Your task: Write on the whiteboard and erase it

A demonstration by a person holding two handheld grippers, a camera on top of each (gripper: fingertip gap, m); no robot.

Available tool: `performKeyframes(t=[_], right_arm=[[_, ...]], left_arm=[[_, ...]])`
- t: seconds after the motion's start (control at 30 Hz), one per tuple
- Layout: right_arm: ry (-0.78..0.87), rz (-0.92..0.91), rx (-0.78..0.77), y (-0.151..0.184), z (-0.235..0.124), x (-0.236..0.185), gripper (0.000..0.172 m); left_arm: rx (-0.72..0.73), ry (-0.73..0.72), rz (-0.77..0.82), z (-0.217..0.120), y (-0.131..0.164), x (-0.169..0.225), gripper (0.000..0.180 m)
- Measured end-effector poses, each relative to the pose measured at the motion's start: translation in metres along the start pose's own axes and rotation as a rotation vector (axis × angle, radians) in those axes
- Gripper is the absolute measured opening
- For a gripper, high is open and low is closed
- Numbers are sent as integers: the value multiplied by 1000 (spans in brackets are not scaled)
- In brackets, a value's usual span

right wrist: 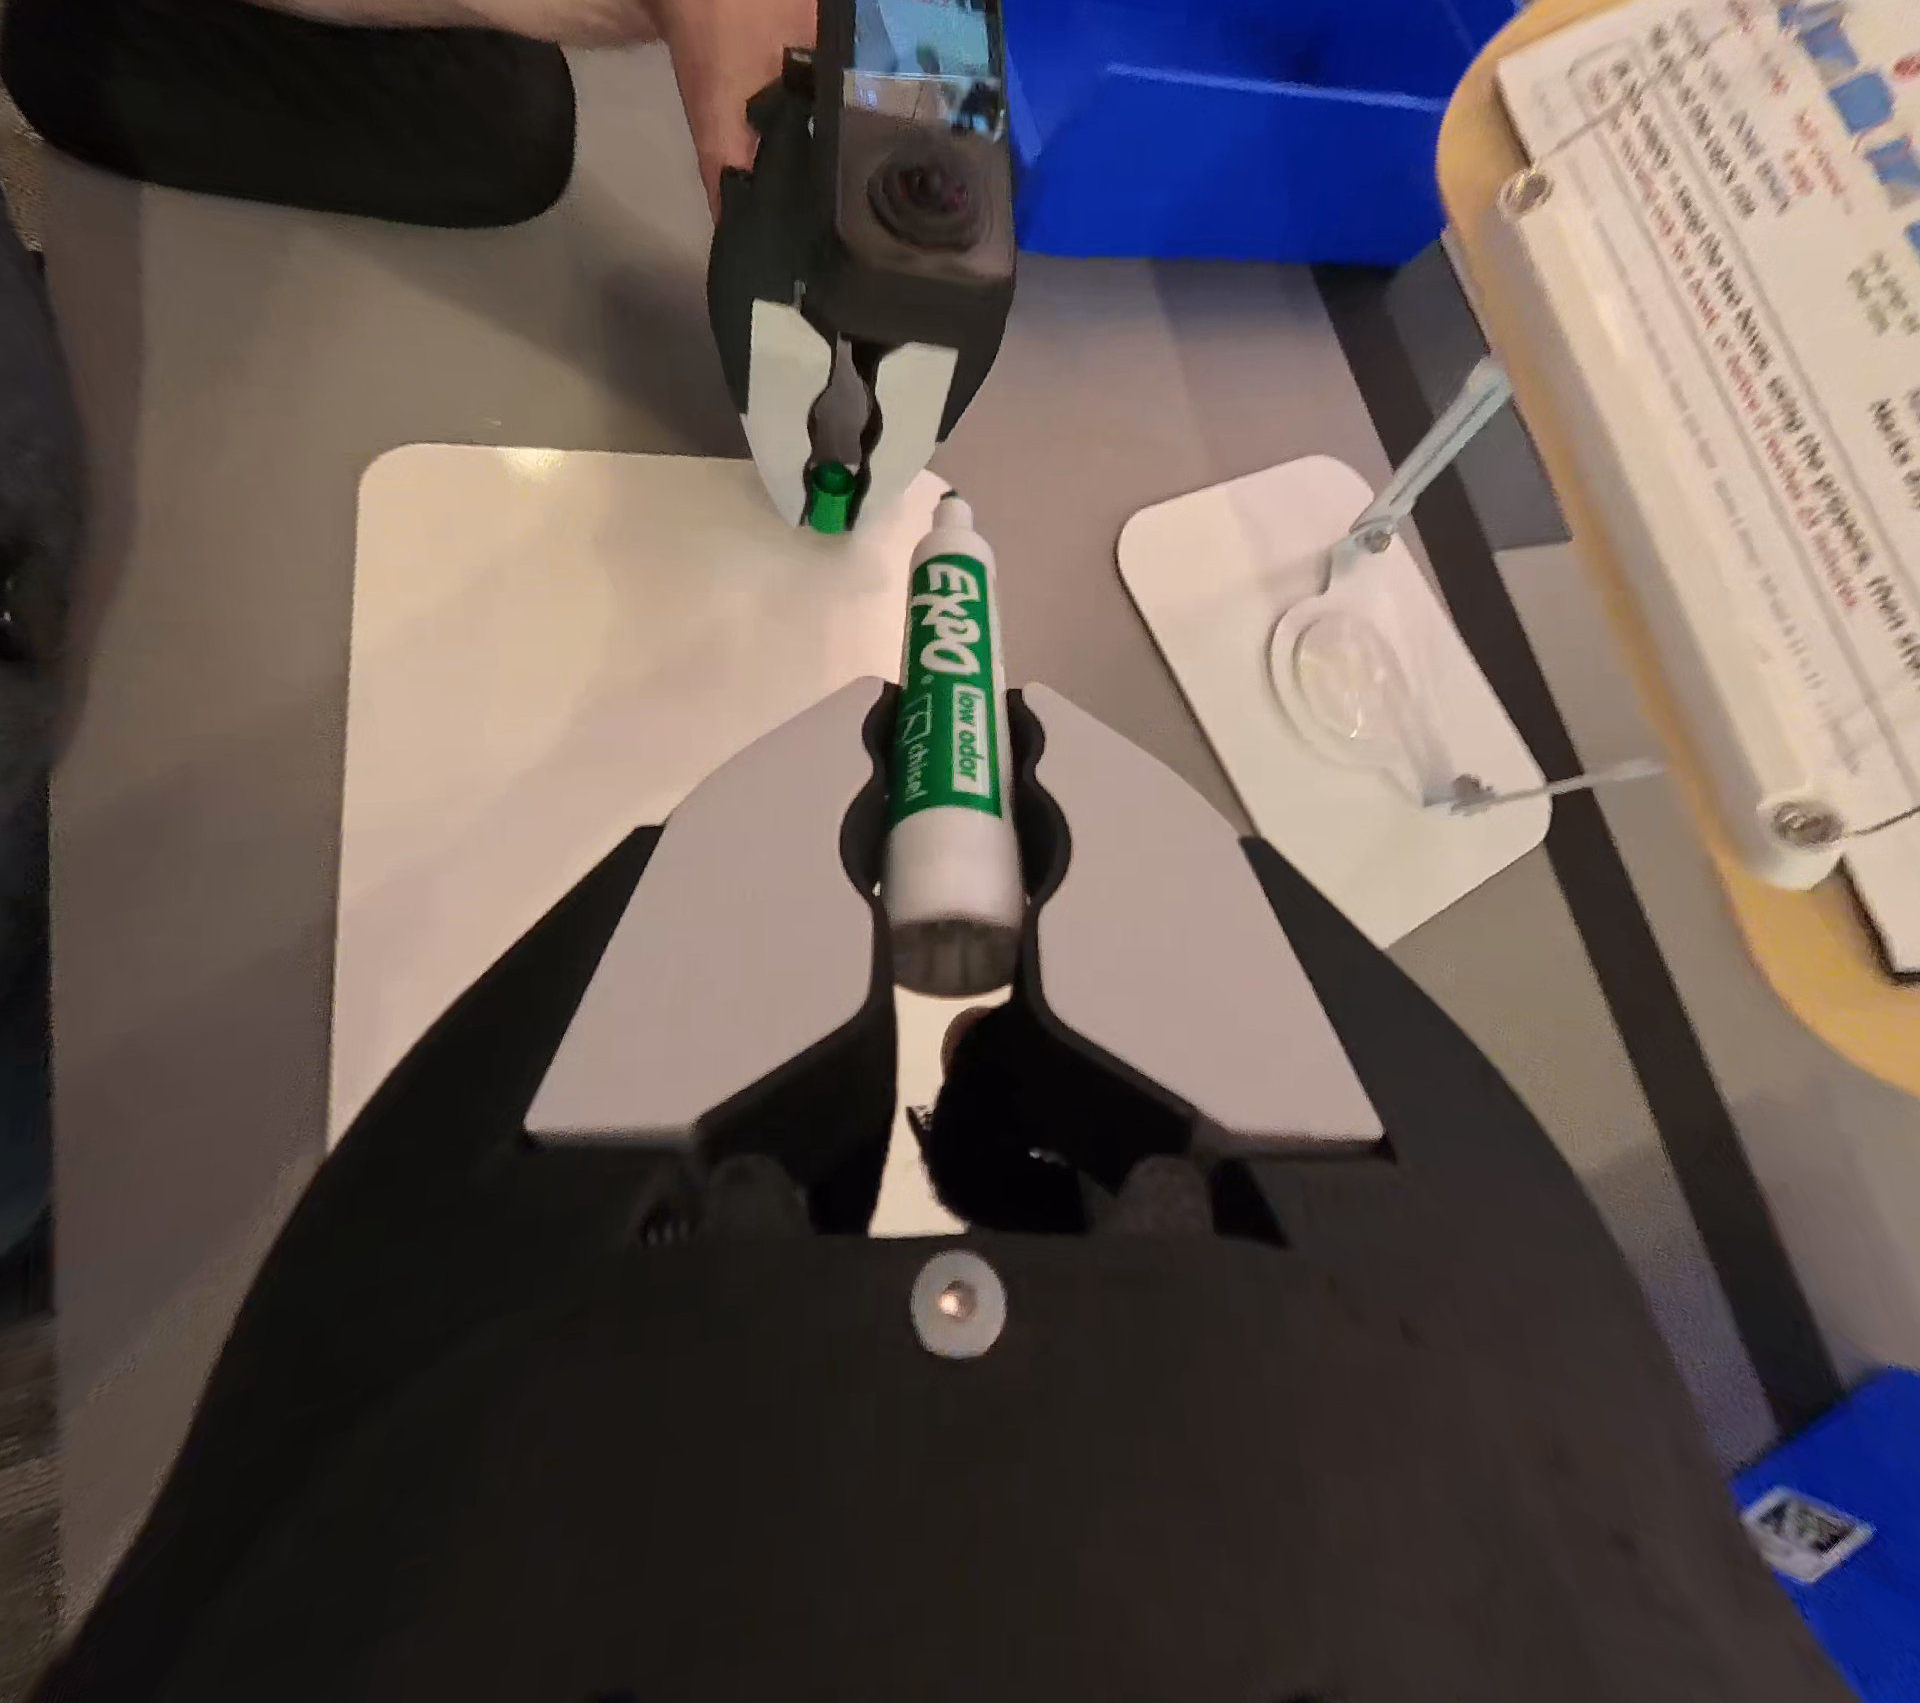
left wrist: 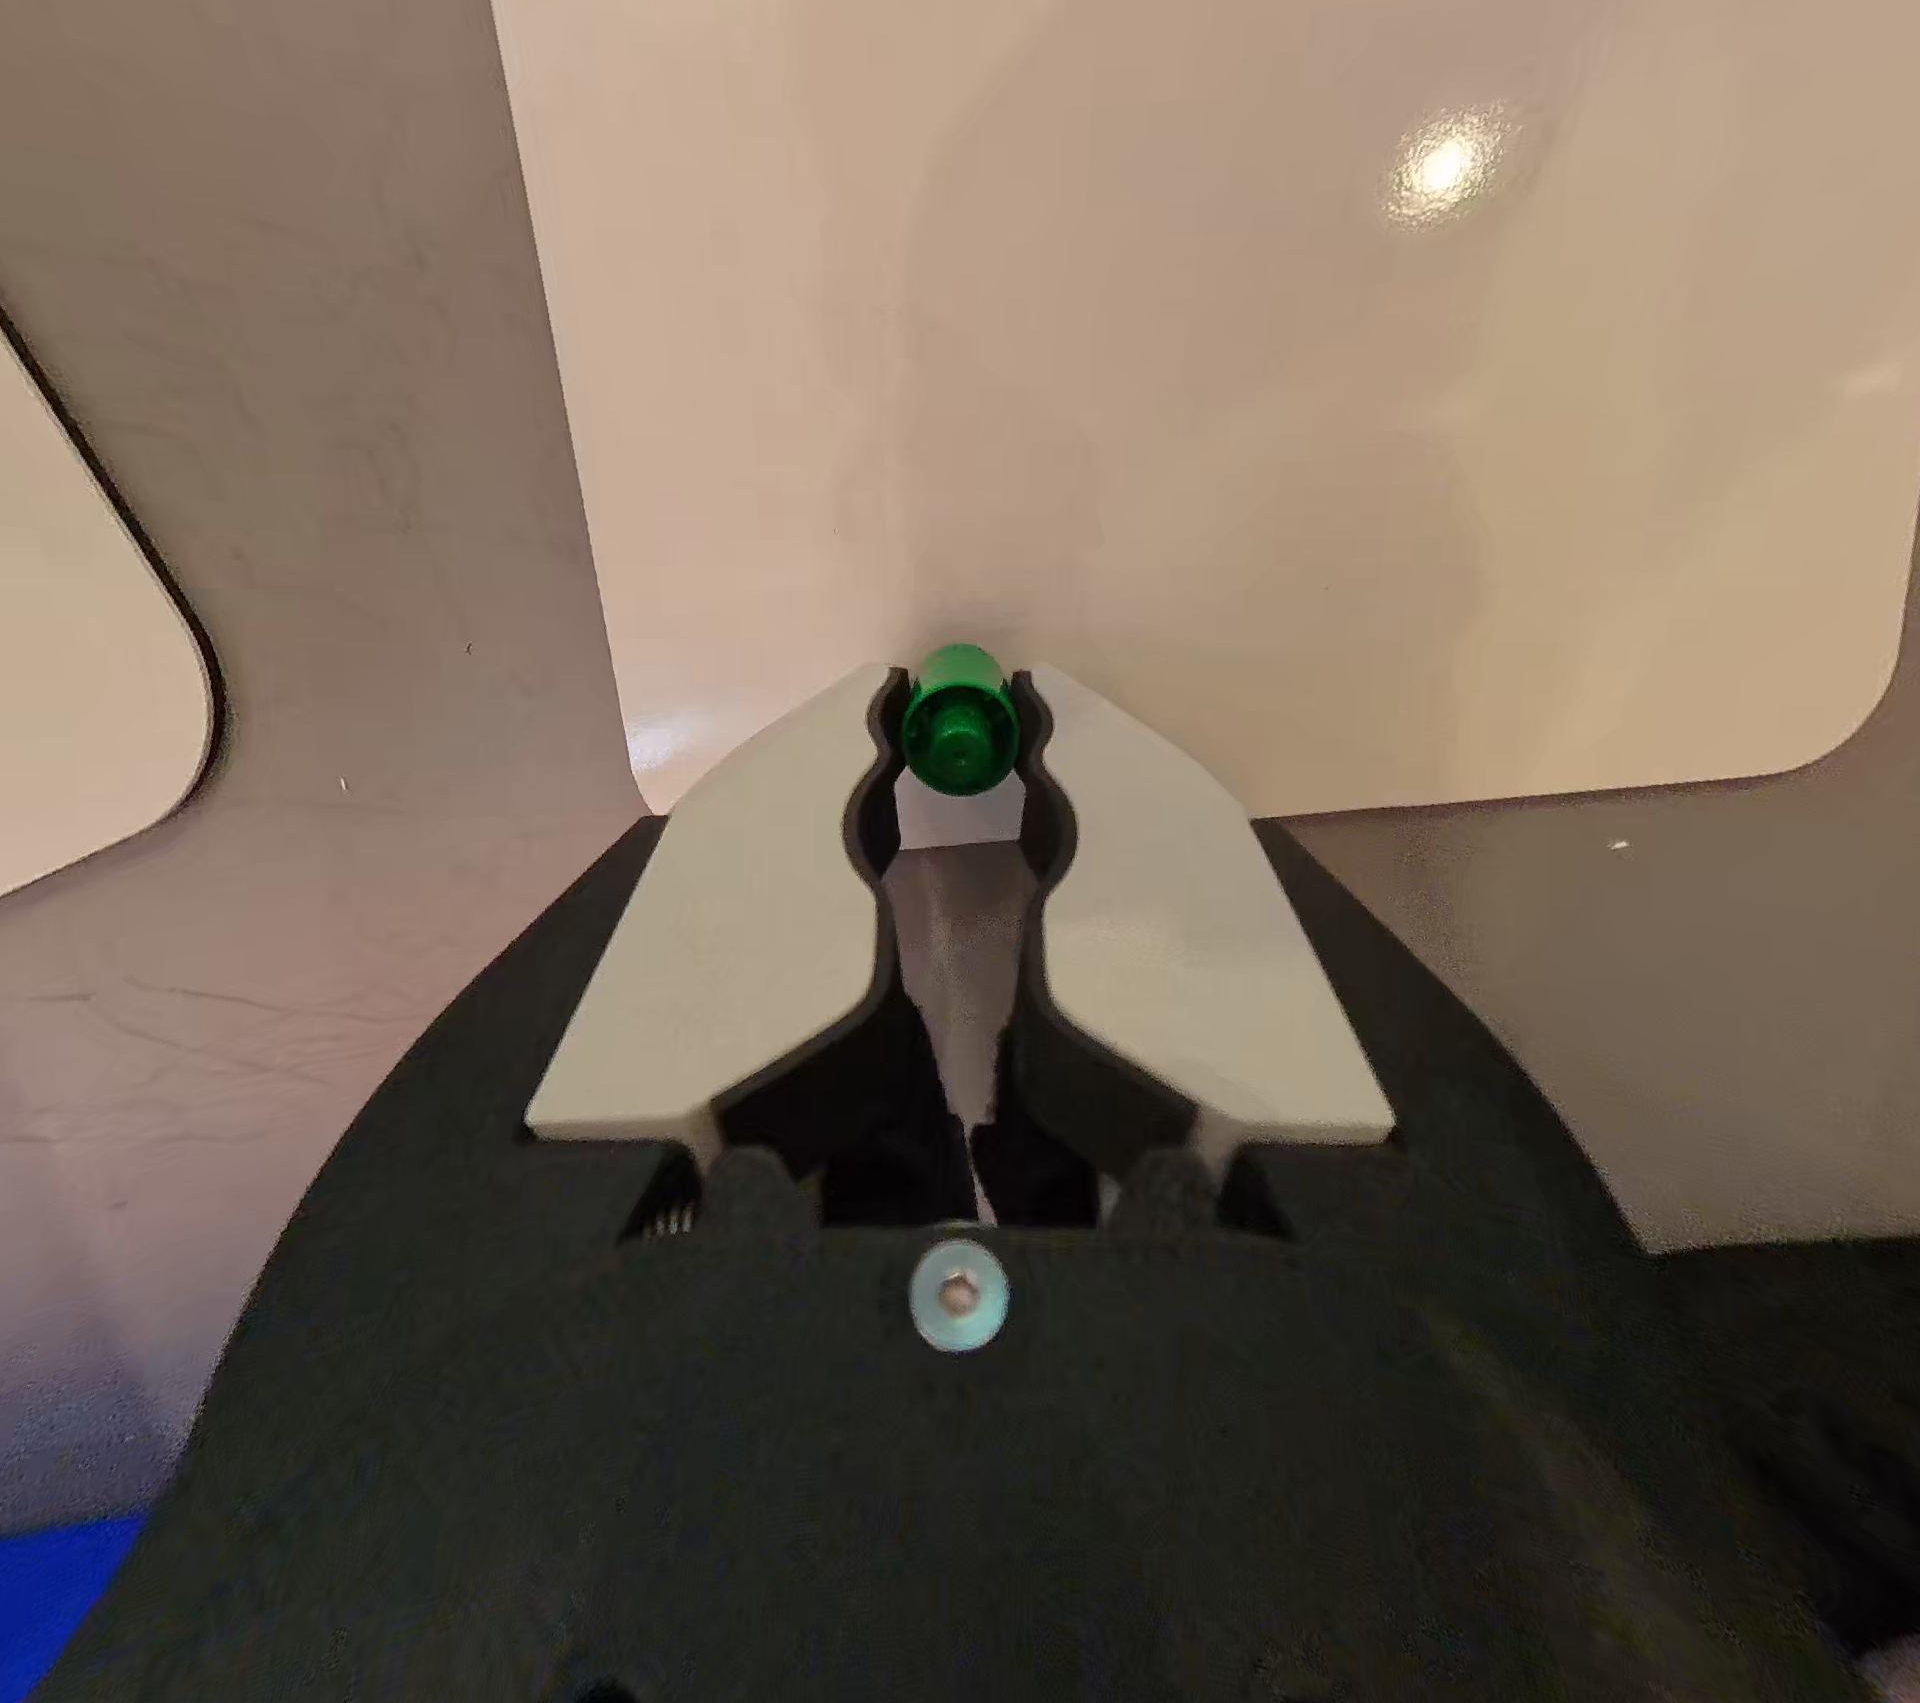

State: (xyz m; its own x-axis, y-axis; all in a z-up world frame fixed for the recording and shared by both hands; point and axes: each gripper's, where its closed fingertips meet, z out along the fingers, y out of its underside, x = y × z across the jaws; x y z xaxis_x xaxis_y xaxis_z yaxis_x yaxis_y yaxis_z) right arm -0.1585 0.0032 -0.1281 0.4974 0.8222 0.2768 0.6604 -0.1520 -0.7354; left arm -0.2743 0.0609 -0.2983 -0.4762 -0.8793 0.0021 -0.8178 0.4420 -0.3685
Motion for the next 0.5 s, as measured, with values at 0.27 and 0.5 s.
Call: performKeyframes(t=[0.27,0.5], right_arm=[[11,46,-93,9,14,-20,20],[44,37,-170,25,24,-33,20]], left_arm=[[101,-19,-16,2,-6,0,19],[77,-13,6,3,-7,0,19]])
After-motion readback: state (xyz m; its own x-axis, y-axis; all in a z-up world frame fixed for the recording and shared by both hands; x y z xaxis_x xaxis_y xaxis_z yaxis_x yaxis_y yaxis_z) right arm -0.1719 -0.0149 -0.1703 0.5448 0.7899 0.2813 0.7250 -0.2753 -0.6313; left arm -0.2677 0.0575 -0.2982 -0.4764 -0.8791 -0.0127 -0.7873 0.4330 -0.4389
